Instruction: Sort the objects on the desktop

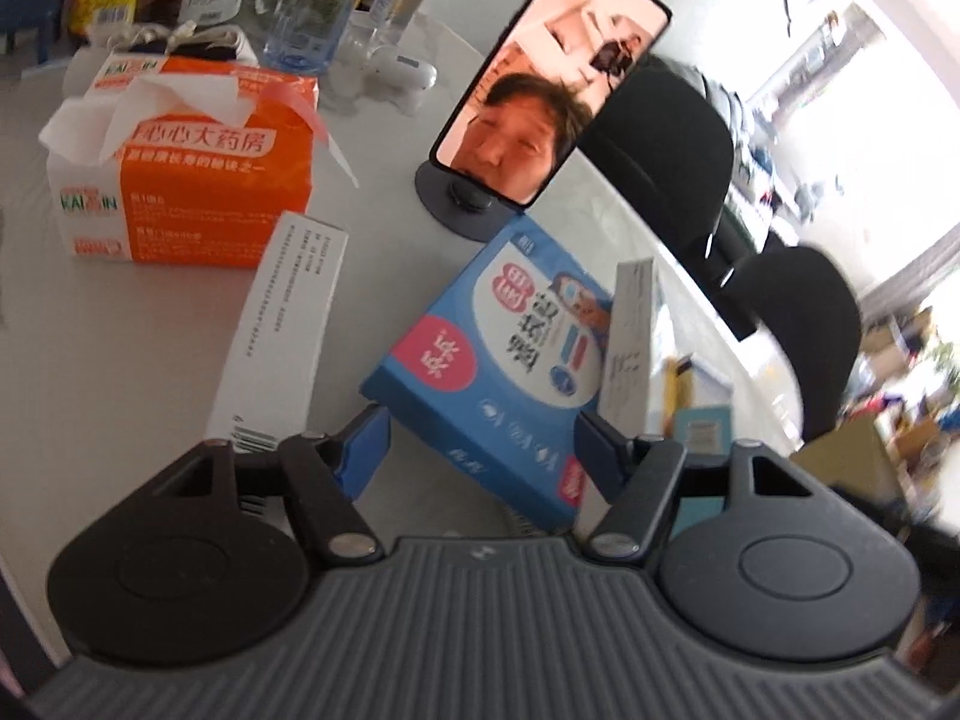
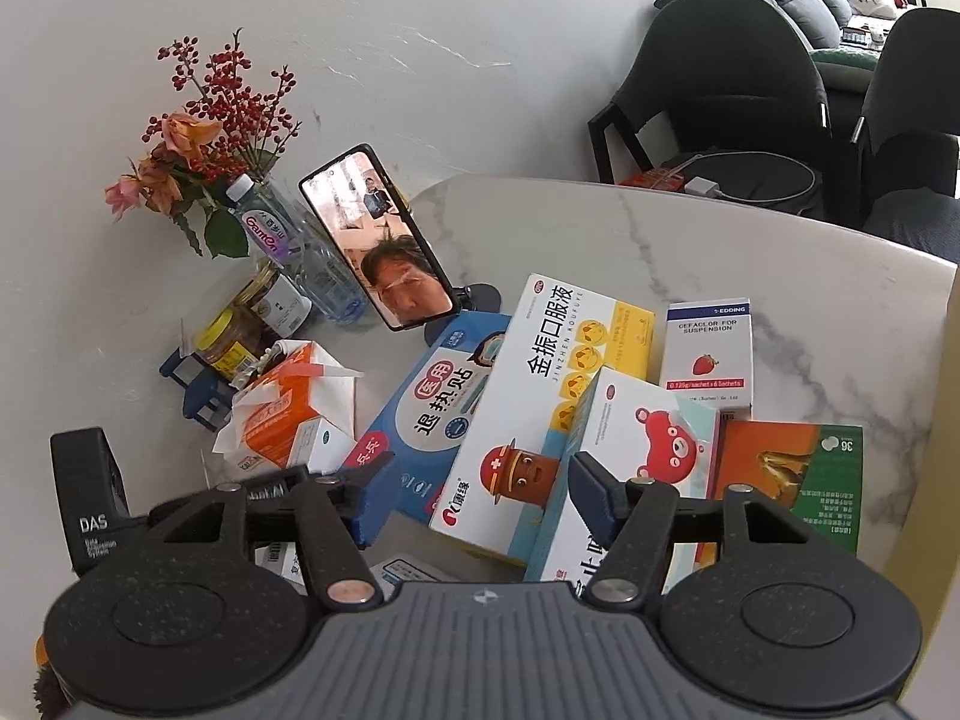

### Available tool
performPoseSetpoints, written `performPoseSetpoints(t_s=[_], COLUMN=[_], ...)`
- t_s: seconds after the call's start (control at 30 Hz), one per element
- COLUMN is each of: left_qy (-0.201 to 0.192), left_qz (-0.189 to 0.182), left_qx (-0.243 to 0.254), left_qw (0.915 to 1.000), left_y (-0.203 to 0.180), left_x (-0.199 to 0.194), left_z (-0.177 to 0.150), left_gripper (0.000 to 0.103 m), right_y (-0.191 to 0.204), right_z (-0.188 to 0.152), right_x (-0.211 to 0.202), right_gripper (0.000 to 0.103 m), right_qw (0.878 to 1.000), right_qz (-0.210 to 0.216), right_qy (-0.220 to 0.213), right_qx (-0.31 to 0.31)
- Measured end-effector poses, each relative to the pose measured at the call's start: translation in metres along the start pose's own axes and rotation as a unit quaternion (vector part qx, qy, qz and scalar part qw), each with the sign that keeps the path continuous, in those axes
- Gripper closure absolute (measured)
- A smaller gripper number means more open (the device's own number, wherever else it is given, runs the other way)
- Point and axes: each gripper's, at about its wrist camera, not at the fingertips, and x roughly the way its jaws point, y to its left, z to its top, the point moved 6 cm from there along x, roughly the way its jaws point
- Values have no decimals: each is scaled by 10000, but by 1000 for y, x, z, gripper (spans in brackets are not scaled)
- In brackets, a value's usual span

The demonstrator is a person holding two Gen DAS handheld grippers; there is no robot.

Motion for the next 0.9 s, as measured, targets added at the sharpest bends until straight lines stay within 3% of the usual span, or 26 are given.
performPoseSetpoints(t_s=[0.1, 0.2, 0.47, 0.7, 0.9], left_qy=[74, 120, 179, 306, 195], left_qz=[-274, -407, -64, 276, 390], left_qx=[-440, -710, -1723, -2741, -3109], left_qw=[9986, 9966, 9849, 9608, 9495], left_y=[-4, -9, 4, 17, 24], left_x=[-1, -2, 3, 22, 33], left_z=[-1, -3, -8, -10, -9], left_gripper=[46, 48, 48, 48, 51], right_y=[-1, -1, -4, -5, -8], right_z=[-3, -6, -14, -18, -21], right_x=[-2, -3, -10, -14, -18], right_gripper=[37, 37, 37, 36, 35], right_qw=[10000, 9999, 9994, 9989, 9987], right_qz=[40, 91, 230, 309, 323], right_qy=[-24, -49, -122, -159, -191], right_qx=[49, 101, 239, 303, 337])
